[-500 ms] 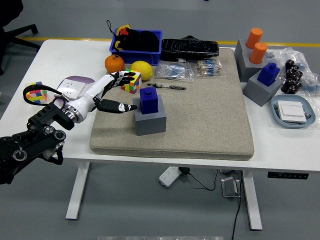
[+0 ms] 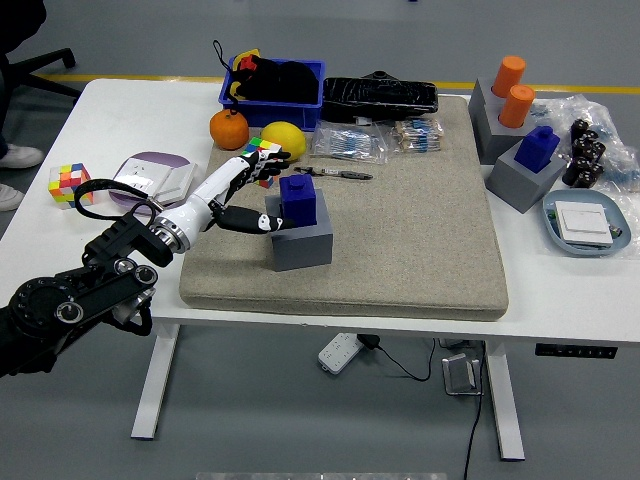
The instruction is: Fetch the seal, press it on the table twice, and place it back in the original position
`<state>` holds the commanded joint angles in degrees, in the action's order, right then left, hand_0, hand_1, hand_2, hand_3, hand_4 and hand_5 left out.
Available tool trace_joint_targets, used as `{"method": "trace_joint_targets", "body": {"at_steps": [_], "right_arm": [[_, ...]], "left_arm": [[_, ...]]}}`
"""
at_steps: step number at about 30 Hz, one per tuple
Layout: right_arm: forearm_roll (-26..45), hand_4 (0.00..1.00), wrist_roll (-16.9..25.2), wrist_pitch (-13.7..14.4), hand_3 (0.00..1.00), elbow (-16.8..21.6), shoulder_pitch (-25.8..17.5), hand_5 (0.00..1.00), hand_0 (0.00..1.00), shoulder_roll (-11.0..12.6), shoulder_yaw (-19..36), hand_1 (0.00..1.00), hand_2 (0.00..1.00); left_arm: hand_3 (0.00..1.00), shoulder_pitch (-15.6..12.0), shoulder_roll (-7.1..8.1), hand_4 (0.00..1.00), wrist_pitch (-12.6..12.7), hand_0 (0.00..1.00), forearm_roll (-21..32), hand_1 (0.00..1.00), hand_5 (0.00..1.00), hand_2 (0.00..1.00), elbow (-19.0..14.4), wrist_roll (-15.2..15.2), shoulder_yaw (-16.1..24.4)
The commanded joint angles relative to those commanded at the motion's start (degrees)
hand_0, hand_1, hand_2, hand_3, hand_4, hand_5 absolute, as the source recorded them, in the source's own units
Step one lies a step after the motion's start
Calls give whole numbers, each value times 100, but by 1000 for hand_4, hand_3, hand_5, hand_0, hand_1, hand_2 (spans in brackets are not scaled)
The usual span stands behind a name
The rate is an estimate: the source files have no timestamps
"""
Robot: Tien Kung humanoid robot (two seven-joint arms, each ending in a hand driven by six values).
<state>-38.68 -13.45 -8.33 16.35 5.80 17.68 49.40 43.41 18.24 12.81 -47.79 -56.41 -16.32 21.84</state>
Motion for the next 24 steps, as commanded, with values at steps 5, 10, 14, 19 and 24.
{"method": "trace_joint_targets", "body": {"at_steps": [5, 10, 14, 19, 24], "right_arm": [[4, 796, 2, 2, 742, 5, 0, 571, 863, 1, -19, 774, 731], [8, 796, -4, -2, 742, -3, -16, 571, 863, 6, -37, 774, 731], [11, 796, -4, -4, 742, -4, -20, 571, 863, -2, -30, 774, 731], [9, 796, 2, 1, 742, 4, -9, 571, 863, -7, -15, 775, 731], [12, 796, 4, 2, 742, 2, -9, 571, 863, -11, -16, 775, 731]], "left_arm": [[871, 23, -119, 979, 7, 872, 55, 862, 2, 833, 142, 12, -84], [866, 29, -206, 974, 16, 870, 145, 849, 2, 809, 255, 1, -84], [866, 40, -258, 974, 43, 870, 172, 849, 2, 809, 308, -8, -70], [859, 66, -338, 944, 69, 862, 213, 812, 2, 769, 391, -10, -82], [851, 76, -370, 919, 69, 856, 212, 798, 2, 736, 433, 4, -126]]}}
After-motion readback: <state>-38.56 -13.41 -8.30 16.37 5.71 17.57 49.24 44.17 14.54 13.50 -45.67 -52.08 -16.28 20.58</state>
